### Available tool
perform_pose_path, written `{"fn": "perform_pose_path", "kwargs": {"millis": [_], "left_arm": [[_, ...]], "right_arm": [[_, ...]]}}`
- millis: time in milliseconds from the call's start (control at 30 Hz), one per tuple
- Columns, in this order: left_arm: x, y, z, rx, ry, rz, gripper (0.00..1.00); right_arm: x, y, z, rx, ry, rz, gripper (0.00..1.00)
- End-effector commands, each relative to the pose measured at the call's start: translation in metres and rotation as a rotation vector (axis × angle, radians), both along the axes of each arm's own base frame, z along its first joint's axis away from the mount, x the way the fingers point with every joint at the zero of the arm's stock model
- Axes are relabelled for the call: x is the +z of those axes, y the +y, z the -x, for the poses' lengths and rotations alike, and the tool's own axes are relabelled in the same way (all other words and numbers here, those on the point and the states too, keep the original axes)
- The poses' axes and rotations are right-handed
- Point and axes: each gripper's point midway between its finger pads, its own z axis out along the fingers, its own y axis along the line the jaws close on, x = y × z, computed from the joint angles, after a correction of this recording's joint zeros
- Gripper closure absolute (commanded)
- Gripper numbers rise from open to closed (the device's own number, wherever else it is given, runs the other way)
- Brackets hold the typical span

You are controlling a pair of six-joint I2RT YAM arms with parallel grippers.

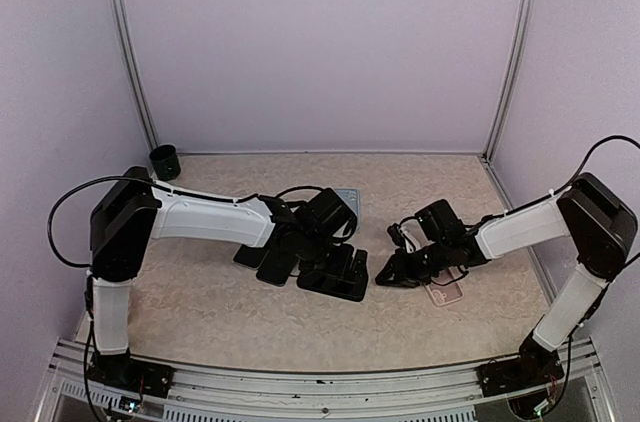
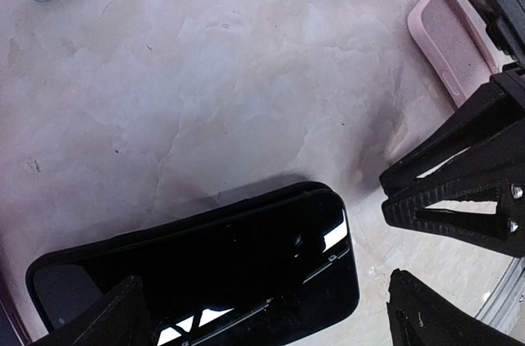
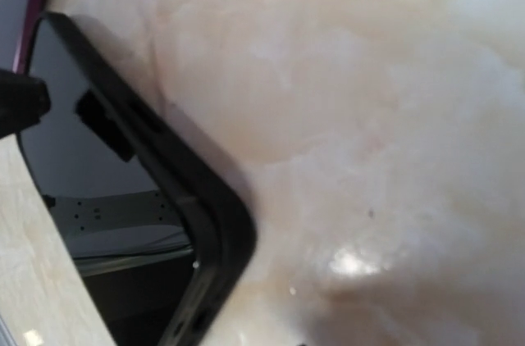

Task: Put the phone into the phone case
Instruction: Move the phone with the phone case to the center of the board, then adjust the phone and the phone case.

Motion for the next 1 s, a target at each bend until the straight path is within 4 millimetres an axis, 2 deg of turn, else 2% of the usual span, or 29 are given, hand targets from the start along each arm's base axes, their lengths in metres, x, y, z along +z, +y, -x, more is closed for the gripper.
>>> {"fn": "perform_pose_path", "kwargs": {"millis": [0, 133, 333, 433, 800, 967], "left_arm": [[-0.008, 0.016, -0.008, 0.043, -0.02, -0.052, 0.01], [0.005, 0.039, -0.017, 0.101, -0.061, -0.058, 0.01], [0.0, 0.077, -0.024, 0.161, -0.072, -0.117, 0.01], [-0.003, 0.087, -0.023, 0.173, -0.067, -0.118, 0.01], [-0.02, 0.087, -0.018, 0.157, -0.038, -0.135, 0.01], [-0.02, 0.085, -0.017, 0.151, -0.033, -0.121, 0.01]], "right_arm": [[0.004, 0.019, -0.001, 0.042, -0.027, -0.039, 0.86], [0.008, 0.024, 0.0, 0.051, -0.041, -0.063, 0.92], [0.016, 0.033, 0.0, 0.064, -0.065, -0.069, 0.93], [0.01, 0.035, -0.002, 0.06, -0.062, -0.036, 0.93], [-0.008, 0.04, 0.0, 0.064, -0.042, 0.043, 0.94], [0.013, 0.038, 0.002, 0.059, -0.084, 0.023, 0.94]]}}
